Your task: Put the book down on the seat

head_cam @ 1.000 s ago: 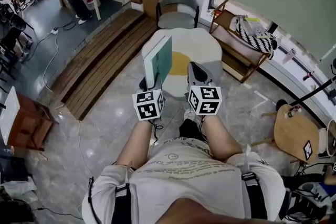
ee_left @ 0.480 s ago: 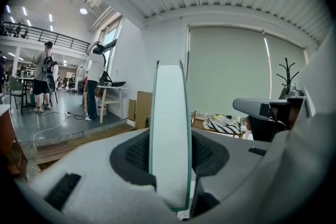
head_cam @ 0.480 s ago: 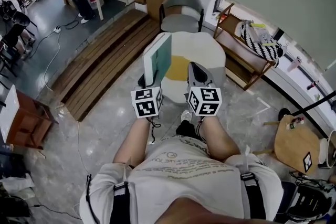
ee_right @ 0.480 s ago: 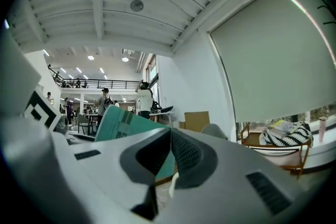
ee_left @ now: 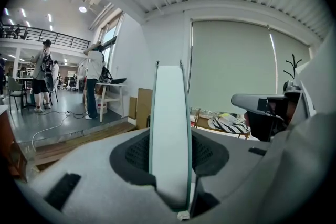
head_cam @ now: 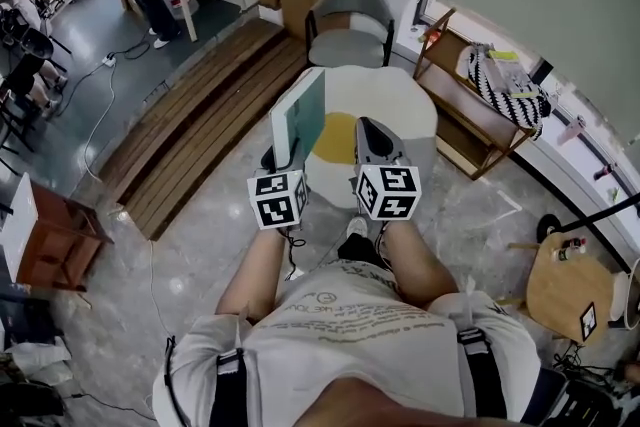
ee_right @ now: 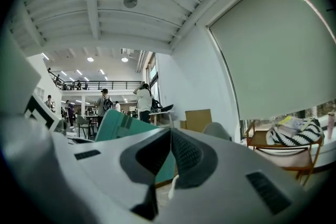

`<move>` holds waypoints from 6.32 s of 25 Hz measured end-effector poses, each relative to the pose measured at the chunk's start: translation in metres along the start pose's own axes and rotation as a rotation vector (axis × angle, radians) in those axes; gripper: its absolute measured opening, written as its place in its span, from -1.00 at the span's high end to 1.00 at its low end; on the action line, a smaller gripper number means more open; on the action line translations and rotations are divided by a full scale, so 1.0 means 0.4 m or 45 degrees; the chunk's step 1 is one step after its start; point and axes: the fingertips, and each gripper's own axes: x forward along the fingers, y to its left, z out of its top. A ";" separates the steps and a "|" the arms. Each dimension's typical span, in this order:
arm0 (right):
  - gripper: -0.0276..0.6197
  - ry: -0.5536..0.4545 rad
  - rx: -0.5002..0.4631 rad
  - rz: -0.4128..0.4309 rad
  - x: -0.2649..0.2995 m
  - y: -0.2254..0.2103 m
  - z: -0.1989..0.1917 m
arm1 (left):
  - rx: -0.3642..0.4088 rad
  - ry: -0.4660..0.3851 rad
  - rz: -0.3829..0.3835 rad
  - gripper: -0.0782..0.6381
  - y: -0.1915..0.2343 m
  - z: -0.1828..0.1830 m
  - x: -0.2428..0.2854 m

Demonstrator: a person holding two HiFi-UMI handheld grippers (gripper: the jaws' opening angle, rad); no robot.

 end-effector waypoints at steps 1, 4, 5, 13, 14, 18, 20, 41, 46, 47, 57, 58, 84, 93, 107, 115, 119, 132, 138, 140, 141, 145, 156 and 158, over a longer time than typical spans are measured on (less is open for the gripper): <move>0.83 0.005 -0.003 -0.002 0.014 -0.012 -0.003 | -0.003 0.006 -0.003 0.30 0.000 0.000 0.020; 0.83 0.025 0.004 -0.021 0.054 -0.060 -0.014 | -0.001 0.024 -0.018 0.30 -0.009 0.001 0.084; 0.83 0.033 0.010 -0.030 0.066 -0.077 -0.017 | -0.001 0.034 -0.026 0.30 -0.015 0.000 0.103; 0.83 0.092 0.020 -0.055 0.167 -0.172 -0.021 | -0.018 0.113 -0.060 0.30 -0.033 0.008 0.243; 0.83 0.096 0.014 -0.055 0.180 -0.181 -0.020 | -0.020 0.119 -0.061 0.30 -0.034 0.011 0.260; 0.83 0.102 0.003 -0.044 0.228 -0.220 -0.007 | -0.032 0.133 -0.060 0.30 -0.044 0.031 0.326; 0.82 0.110 0.010 -0.043 0.251 -0.248 -0.006 | -0.029 0.137 -0.063 0.30 -0.057 0.042 0.359; 0.83 0.154 0.050 0.012 0.440 -0.495 0.010 | -0.030 0.169 -0.015 0.30 -0.148 0.122 0.624; 0.83 0.163 0.068 -0.003 0.467 -0.538 0.001 | -0.011 0.175 -0.021 0.30 -0.161 0.128 0.662; 0.83 0.161 0.070 -0.006 0.472 -0.539 0.000 | -0.005 0.181 -0.025 0.30 -0.159 0.127 0.668; 0.83 0.152 0.085 -0.088 0.549 -0.581 -0.001 | 0.063 0.206 -0.140 0.30 -0.164 0.153 0.785; 0.83 0.151 0.083 -0.097 0.558 -0.585 -0.002 | 0.064 0.208 -0.152 0.30 -0.163 0.156 0.797; 0.82 0.542 0.138 -0.407 0.637 -0.717 -0.383 | 0.240 0.611 -0.193 0.30 0.057 -0.236 1.031; 0.82 0.761 0.227 -0.457 0.597 -0.701 -0.695 | 0.397 0.751 -0.267 0.30 0.103 -0.527 1.138; 0.83 1.072 0.312 -0.357 0.445 -0.584 -1.088 | 1.491 0.361 -0.477 0.30 -0.060 -0.891 1.262; 0.82 1.130 0.364 -0.420 0.390 -0.606 -1.228 | 2.006 0.049 -0.649 0.31 -0.069 -1.102 1.276; 0.83 1.138 0.280 -0.359 0.384 -0.581 -1.245 | 2.202 -0.053 -0.830 0.30 -0.088 -1.215 1.250; 0.82 1.121 0.285 -0.365 0.372 -0.564 -1.285 | 2.126 0.146 -1.101 0.04 -0.112 -1.399 1.190; 0.82 1.117 0.278 -0.372 0.366 -0.584 -1.285 | 2.014 0.424 -1.296 -0.11 -0.092 -1.493 1.137; 0.82 1.121 0.284 -0.369 0.358 -0.587 -1.286 | 1.977 0.494 -1.331 -0.15 -0.087 -1.530 1.129; 0.82 1.122 0.292 -0.369 0.355 -0.590 -1.288 | 1.974 0.515 -1.335 -0.15 -0.083 -1.540 1.131; 0.83 1.137 0.355 -0.376 0.330 -0.597 -1.310 | 1.906 0.611 -1.360 -0.16 -0.077 -1.567 1.122; 0.83 1.050 0.398 -0.378 0.348 -0.606 -1.235 | 1.502 0.826 -1.030 0.72 -0.073 -1.409 1.075; 0.83 1.013 0.385 -0.370 0.369 -0.596 -1.197 | 1.380 0.890 -0.950 0.73 -0.062 -1.357 1.055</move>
